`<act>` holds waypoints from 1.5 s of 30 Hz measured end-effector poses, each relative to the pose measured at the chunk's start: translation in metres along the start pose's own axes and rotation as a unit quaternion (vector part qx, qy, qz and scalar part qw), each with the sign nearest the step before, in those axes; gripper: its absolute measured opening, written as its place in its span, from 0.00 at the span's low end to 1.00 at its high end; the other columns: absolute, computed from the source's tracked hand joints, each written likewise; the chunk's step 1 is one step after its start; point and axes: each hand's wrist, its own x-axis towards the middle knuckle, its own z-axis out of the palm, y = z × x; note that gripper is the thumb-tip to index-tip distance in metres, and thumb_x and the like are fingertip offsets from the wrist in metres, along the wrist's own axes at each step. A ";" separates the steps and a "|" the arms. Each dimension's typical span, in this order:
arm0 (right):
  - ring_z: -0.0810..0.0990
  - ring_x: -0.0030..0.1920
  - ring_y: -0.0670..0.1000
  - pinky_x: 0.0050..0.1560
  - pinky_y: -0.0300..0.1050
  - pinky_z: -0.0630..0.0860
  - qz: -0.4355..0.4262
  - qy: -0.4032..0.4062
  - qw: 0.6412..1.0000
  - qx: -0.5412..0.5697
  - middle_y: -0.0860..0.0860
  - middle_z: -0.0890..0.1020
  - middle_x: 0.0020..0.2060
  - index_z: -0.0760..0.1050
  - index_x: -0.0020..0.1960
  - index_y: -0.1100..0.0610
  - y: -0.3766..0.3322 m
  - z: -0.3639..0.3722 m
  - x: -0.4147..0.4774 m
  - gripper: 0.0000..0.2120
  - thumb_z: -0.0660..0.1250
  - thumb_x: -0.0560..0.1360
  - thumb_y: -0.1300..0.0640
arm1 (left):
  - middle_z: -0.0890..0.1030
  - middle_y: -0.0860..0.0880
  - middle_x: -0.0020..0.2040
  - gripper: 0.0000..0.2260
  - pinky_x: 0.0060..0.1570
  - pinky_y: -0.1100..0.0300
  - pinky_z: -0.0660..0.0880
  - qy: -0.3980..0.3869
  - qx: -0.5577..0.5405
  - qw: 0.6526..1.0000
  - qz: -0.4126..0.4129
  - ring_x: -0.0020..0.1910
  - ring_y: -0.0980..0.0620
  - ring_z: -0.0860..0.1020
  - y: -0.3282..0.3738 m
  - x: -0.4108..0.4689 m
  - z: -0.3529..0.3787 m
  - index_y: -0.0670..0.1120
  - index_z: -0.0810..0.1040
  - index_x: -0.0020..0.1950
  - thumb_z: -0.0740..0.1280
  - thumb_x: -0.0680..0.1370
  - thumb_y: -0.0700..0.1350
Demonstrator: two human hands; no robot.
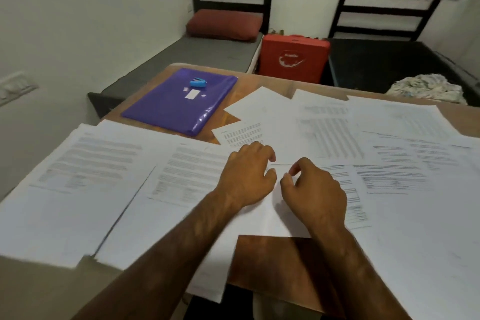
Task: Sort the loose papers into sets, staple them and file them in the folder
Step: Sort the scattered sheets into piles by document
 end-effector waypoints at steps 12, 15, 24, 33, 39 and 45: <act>0.80 0.39 0.45 0.38 0.41 0.72 0.080 0.000 0.989 0.127 0.44 0.82 0.39 0.76 0.49 0.46 0.088 -0.030 0.058 0.03 0.65 0.79 0.48 | 0.77 0.52 0.60 0.09 0.58 0.51 0.72 -0.047 0.174 0.980 0.083 0.57 0.50 0.74 0.022 0.102 0.078 0.51 0.77 0.62 0.63 0.83 0.51; 0.80 0.38 0.45 0.39 0.42 0.73 0.088 -0.004 0.984 0.155 0.44 0.82 0.37 0.76 0.49 0.47 0.094 -0.028 0.061 0.03 0.66 0.79 0.48 | 0.77 0.54 0.57 0.07 0.55 0.52 0.73 -0.019 0.154 0.983 0.094 0.55 0.52 0.74 0.016 0.105 0.080 0.53 0.79 0.60 0.65 0.83 0.51; 0.87 0.40 0.50 0.48 0.58 0.86 0.209 -0.026 0.866 0.453 0.52 0.87 0.41 0.80 0.54 0.52 0.091 -0.030 0.055 0.14 0.71 0.78 0.41 | 0.82 0.52 0.50 0.08 0.52 0.48 0.75 0.083 0.123 0.983 0.109 0.48 0.49 0.77 0.050 0.086 0.049 0.51 0.84 0.52 0.66 0.82 0.52; 0.86 0.57 0.58 0.58 0.59 0.83 0.159 0.009 0.695 0.701 0.53 0.87 0.56 0.80 0.66 0.56 0.077 -0.042 0.034 0.24 0.64 0.77 0.75 | 0.80 0.58 0.52 0.19 0.55 0.52 0.75 0.067 -0.041 0.994 0.076 0.52 0.56 0.76 0.075 -0.009 0.005 0.56 0.81 0.53 0.59 0.78 0.68; 0.83 0.63 0.61 0.68 0.64 0.75 0.080 -0.118 0.691 0.709 0.56 0.84 0.62 0.78 0.70 0.56 0.075 -0.048 0.014 0.26 0.66 0.76 0.74 | 0.75 0.55 0.68 0.26 0.58 0.50 0.78 0.084 -0.188 0.968 -0.144 0.65 0.51 0.77 0.015 0.007 -0.049 0.55 0.69 0.72 0.69 0.77 0.63; 0.85 0.59 0.60 0.63 0.61 0.79 0.070 -0.188 0.720 0.664 0.56 0.86 0.60 0.79 0.68 0.57 0.042 -0.036 -0.001 0.24 0.65 0.76 0.74 | 0.79 0.57 0.56 0.14 0.47 0.60 0.77 0.068 -0.296 0.926 -0.223 0.50 0.53 0.80 -0.022 -0.020 -0.064 0.56 0.74 0.58 0.75 0.78 0.49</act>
